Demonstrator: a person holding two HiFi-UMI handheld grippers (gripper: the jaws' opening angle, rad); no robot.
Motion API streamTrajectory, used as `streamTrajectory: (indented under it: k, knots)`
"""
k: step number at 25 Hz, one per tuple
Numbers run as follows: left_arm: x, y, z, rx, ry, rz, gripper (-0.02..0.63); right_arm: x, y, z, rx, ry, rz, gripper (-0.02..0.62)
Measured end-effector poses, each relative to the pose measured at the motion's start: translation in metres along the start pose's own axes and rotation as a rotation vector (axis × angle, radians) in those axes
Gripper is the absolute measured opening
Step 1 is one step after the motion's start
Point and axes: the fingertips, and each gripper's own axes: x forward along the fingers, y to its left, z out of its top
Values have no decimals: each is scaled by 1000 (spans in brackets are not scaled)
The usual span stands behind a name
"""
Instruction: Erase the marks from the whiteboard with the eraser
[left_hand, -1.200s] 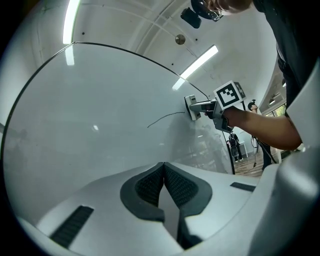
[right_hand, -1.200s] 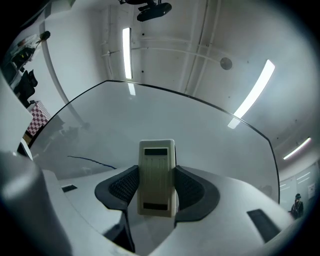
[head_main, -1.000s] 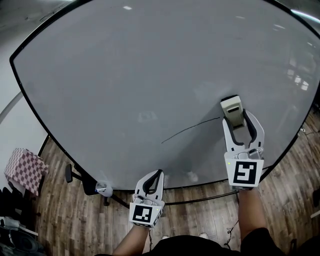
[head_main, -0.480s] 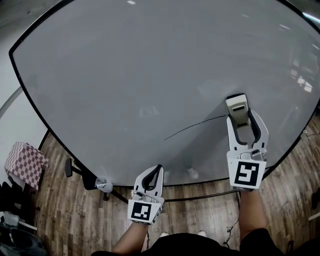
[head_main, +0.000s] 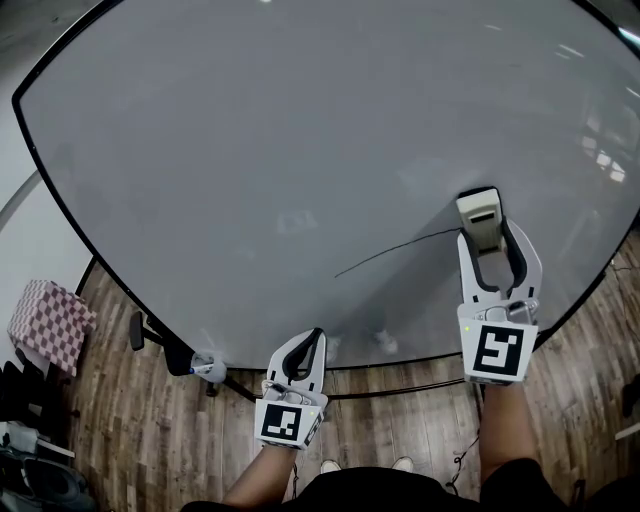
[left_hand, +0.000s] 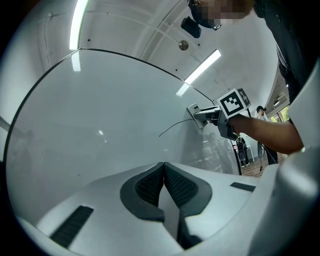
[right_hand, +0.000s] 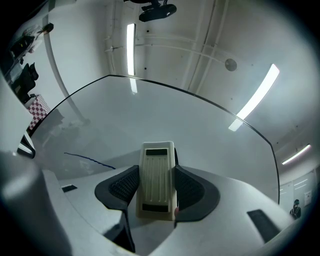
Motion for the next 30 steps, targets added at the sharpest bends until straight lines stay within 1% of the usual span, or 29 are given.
streamTrajectory:
  k: [4,10,12,15,19,23,30]
  knots:
    - [7,-6,6,-7,0,-15,19,1,6,0,-31,5,28,247]
    - [3,1,-1,-2,-1,-11,20,1,24,-1,-37,17,42,247]
    - [3,1,-1,-2,-1,-12,18,1,31,-2,-40,23,58,247]
    - [0,11,-1,3,-4,-10,19,3,52,1,-54,28,83,247]
    - [-7,26,-3,11,-11,-4,18,4,72,5,-45,23,91,247]
    - [-8,30,-2,-1,-16,-2,20,3,100,1,-114,56,152,249]
    - [-13,35,9,0,-28,2,18,0,139,0,-62,61,214,249]
